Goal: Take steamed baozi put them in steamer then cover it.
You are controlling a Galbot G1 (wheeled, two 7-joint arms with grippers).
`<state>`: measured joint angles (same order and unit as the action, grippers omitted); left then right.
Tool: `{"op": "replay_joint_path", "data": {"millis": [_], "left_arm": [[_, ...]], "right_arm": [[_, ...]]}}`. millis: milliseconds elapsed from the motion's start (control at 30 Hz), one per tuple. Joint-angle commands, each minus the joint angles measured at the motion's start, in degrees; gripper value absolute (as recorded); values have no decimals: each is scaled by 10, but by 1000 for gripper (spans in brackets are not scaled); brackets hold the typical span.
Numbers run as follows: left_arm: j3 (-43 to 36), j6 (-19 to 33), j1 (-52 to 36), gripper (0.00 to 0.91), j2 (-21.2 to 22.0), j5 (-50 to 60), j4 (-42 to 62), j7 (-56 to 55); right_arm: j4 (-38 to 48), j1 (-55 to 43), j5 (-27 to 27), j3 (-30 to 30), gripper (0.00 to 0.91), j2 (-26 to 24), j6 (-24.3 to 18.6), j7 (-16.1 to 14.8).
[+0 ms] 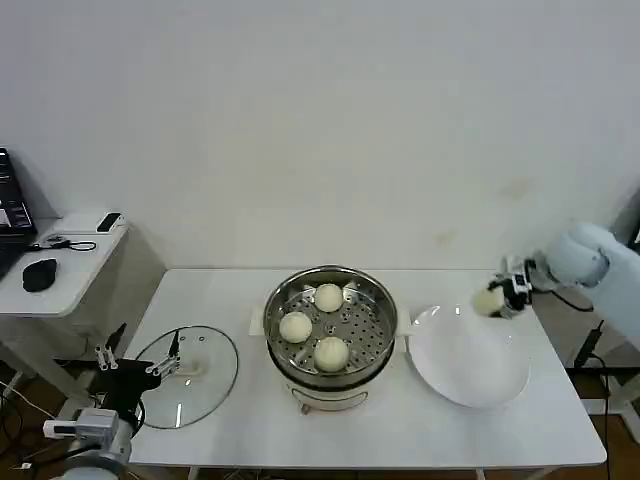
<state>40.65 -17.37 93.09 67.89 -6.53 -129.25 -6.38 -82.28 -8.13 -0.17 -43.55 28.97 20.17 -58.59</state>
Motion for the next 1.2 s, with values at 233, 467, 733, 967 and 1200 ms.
{"op": "replay_joint_path", "data": {"millis": [233,467,733,967,1200], "left_arm": [[-10,-4,-7,907,2,14,2,0],[-10,-3,-12,907,8,16,6,0],[-11,-1,-11,907,13,17,8,-1],[-12,0,-13,907,13,17,12,-1],[-10,0,-14,907,11,15,13,-1]], "right_arm": [[-160,-277,297,-233,655,129,161,147],[-170,-271,370,-268,655,183,205,215],[-170,-226,370,-293,655,184,216,241],[-138,-183,340,-285,655,187,216,235],[-114,-168,313,-285,665,184,215,224]]}}
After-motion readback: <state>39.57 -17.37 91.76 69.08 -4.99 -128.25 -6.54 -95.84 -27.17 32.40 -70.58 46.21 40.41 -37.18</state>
